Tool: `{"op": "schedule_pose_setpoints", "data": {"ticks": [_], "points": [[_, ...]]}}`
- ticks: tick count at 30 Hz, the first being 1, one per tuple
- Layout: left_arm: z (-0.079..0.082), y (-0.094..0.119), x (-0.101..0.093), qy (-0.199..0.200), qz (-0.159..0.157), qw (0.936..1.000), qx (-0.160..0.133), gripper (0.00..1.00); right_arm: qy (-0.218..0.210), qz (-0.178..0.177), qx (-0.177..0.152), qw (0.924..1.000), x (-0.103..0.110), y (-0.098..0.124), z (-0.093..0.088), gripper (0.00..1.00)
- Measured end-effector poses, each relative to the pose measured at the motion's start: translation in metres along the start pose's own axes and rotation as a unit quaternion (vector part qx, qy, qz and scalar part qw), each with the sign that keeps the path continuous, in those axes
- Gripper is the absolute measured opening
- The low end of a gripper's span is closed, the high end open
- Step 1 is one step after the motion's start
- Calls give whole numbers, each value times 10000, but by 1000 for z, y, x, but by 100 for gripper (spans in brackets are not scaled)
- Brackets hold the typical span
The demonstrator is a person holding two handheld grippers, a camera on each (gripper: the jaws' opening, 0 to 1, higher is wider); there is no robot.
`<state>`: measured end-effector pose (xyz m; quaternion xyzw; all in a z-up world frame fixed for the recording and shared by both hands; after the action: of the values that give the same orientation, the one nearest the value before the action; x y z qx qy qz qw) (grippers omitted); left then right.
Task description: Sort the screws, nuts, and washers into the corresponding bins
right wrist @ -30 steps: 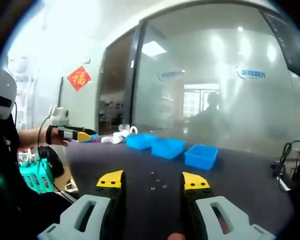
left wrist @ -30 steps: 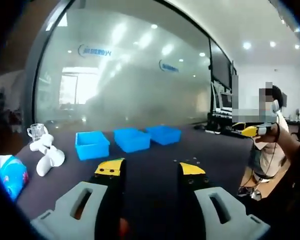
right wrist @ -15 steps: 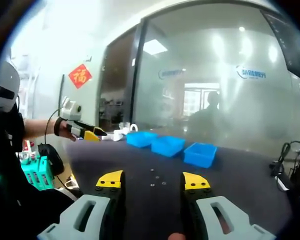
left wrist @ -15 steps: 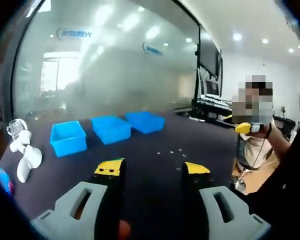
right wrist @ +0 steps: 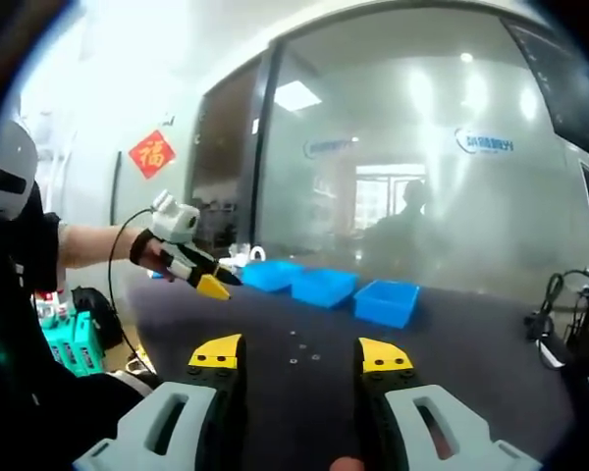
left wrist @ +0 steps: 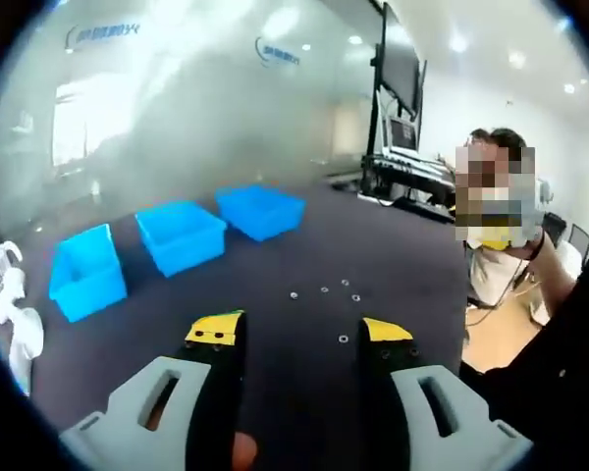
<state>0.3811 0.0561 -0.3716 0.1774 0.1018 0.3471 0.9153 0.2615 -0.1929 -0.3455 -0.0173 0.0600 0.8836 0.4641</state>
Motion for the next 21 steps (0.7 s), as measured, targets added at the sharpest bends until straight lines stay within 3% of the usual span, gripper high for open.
{"op": "schedule_pose_setpoints", "data": {"ticks": [5,13,21], "points": [[0,-29,-1,53,-8,9987,497,40,-88,-23,-36,10000,-1,0,-2,40],[-2,-63,-7,-277,-3,9925,1188,39,-129,-20,-20,9999,1,1,-6,40],[-10,-84,-20,-285,-181,9866,1596,36,-189,-53,-48,9998,-2,1,-7,40]]}}
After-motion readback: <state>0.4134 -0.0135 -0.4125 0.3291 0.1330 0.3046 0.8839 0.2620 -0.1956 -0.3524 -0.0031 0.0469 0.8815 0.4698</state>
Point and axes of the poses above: the point that each gripper's makers call its tool centre point, and the gripper's own axes: y roughly backward along the fingers, x roughly to its left, z roughly out of its top, the point moved 3 cm from there along y, roughly backward along the fingers
